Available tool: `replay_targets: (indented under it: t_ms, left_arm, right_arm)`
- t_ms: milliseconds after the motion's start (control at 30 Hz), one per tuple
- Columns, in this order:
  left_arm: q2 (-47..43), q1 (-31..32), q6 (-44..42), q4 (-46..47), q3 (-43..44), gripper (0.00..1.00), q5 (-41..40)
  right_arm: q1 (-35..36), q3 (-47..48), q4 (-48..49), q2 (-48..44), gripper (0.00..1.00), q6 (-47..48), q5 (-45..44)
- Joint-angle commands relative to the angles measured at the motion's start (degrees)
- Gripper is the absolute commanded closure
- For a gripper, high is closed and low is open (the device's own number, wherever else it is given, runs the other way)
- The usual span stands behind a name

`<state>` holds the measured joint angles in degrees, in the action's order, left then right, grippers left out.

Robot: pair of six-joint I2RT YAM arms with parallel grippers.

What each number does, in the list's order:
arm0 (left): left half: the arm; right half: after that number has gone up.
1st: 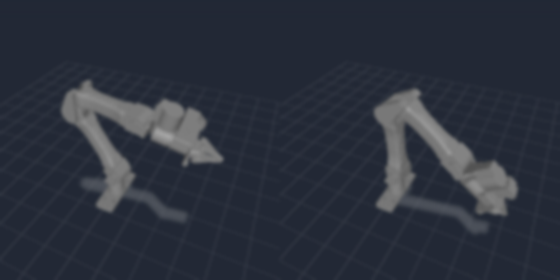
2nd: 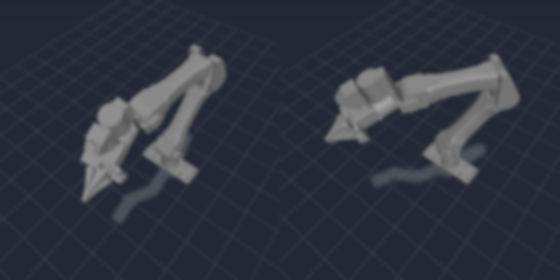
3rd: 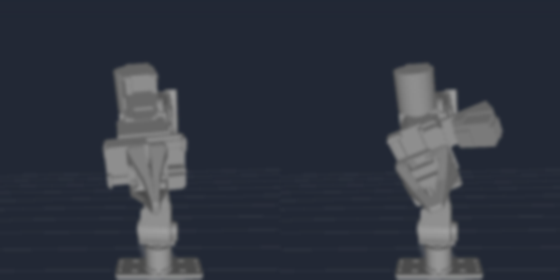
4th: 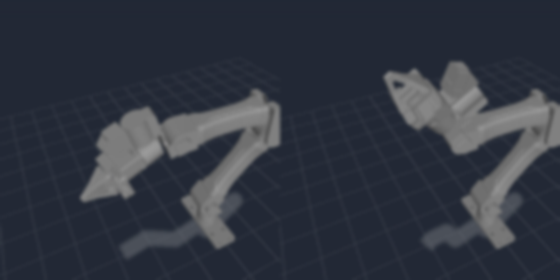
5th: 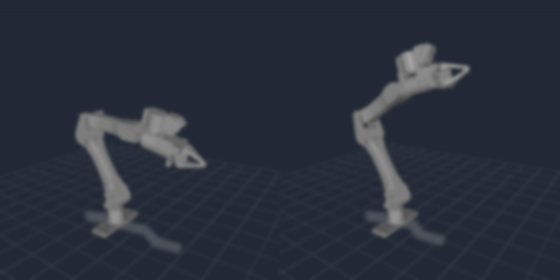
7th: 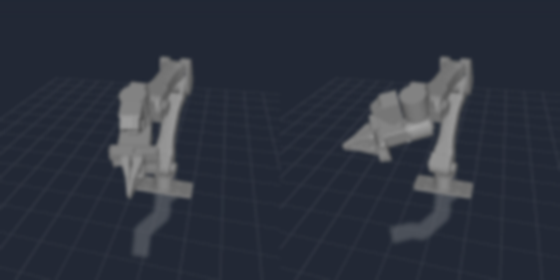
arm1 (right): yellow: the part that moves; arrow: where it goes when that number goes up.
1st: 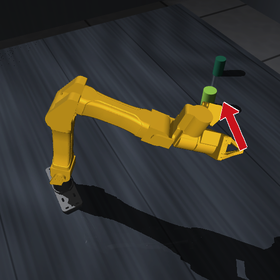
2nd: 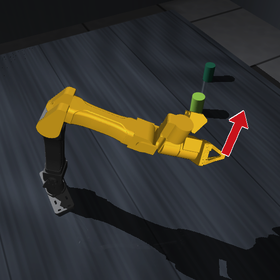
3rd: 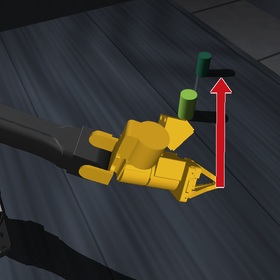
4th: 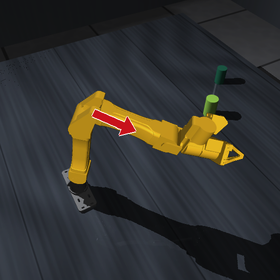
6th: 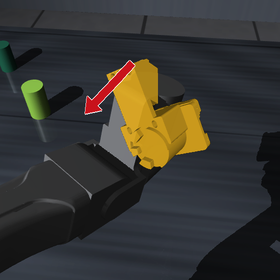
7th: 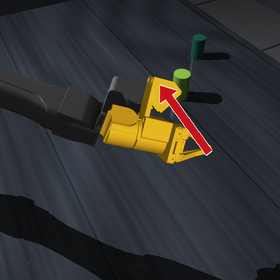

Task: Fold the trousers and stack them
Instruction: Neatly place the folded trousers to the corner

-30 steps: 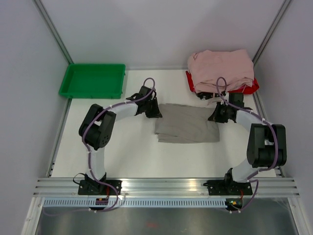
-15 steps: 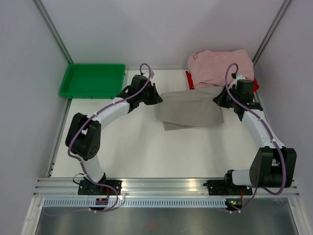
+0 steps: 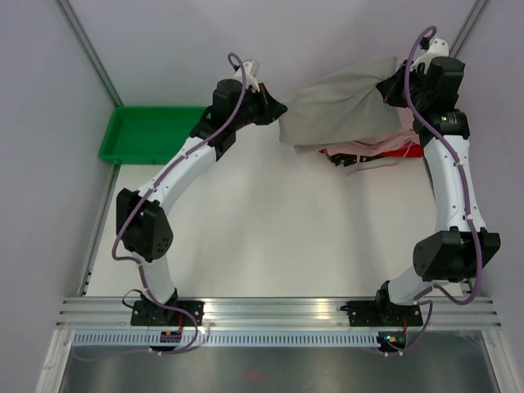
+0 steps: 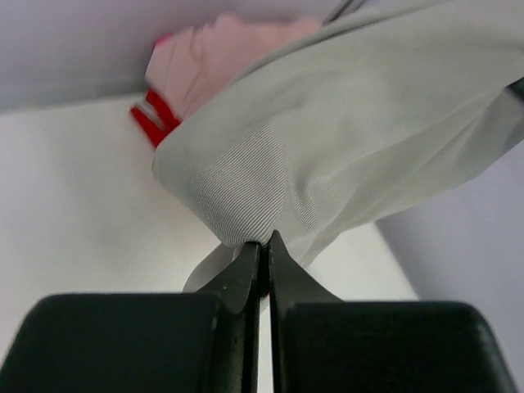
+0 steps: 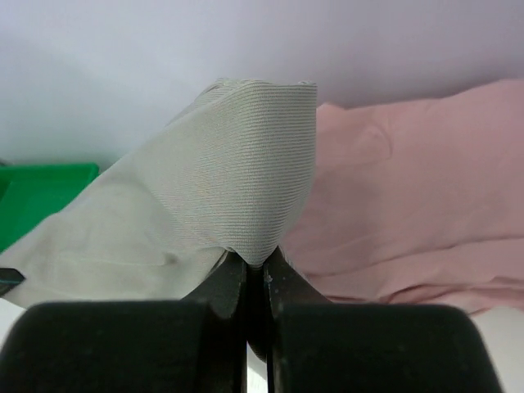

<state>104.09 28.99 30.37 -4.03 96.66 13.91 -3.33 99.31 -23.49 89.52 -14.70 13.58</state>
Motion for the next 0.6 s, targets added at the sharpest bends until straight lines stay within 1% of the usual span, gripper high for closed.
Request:
replay_targets:
  t_ms: [0,67,100,167,200,233,300,367,433,467,500,567]
  left_arm:
    - [9.06,-0.08,4.16,6.57,12.45,0.98,0.76]
    - [14.44,0.62,6.27,9.21,18.44,0.98,0.94]
    - [20.56,0.89,8.46,9.48,25.96,0.98,0.94]
    - [26.83,1.94,10.58,9.22,33.82,0.98,0.59]
    - [29.56,2.38,12.15,9.65,40.03,0.98,-1.32]
    - [34.29,3.25,12.95,11.75,42.36,0.98,-2.47]
    - [37.92,4.57,14.88,15.61,46.4,0.98,-6.15]
    - [41.97,5.72,14.89,21.22,47.04,0.98,-10.29]
    - [44.69,7.03,16.56,24.5,48.52,0.98,-15.91]
    - [48.01,7.3,17.61,26.43,49.75,0.98,-17.33]
    - [49.7,7.65,19.88,26.71,52.46,0.98,-19.78]
    - [52.34,7.75,21.91,27.93,53.19,0.98,-22.94]
  right_arm:
    - [-3.77,7.63,-1.47,5.83,1.0,1.34,-1.28]
    - [-5.71,10.46,-1.91,10.4,1.0,1.51,0.9]
    - [-7.37,13.6,-2.79,11.9,1.0,1.78,1.53]
    - [-8.88,17.31,-4.37,17.08,1.0,2.39,2.93]
    - [-10.19,20.2,-4.46,18.58,1.0,3.09,4.07]
    - [-10.72,21.36,-4.29,21.37,1.0,3.45,4.78]
    - [-12.3,23.64,-2.37,24.72,1.0,3.63,6.53]
    - [-13.36,24.87,-0.34,26.84,1.0,3.54,6.89]
    - [-15.03,30.13,-1.47,31.32,1.0,3.19,7.85]
    - [-15.64,32.42,-2.95,33.16,1.0,3.19,8.38]
    - [-16.87,36.53,-3.58,36.05,1.0,3.1,9.61]
    - [-18.28,39.28,-3.33,37.92,1.0,3.18,9.8]
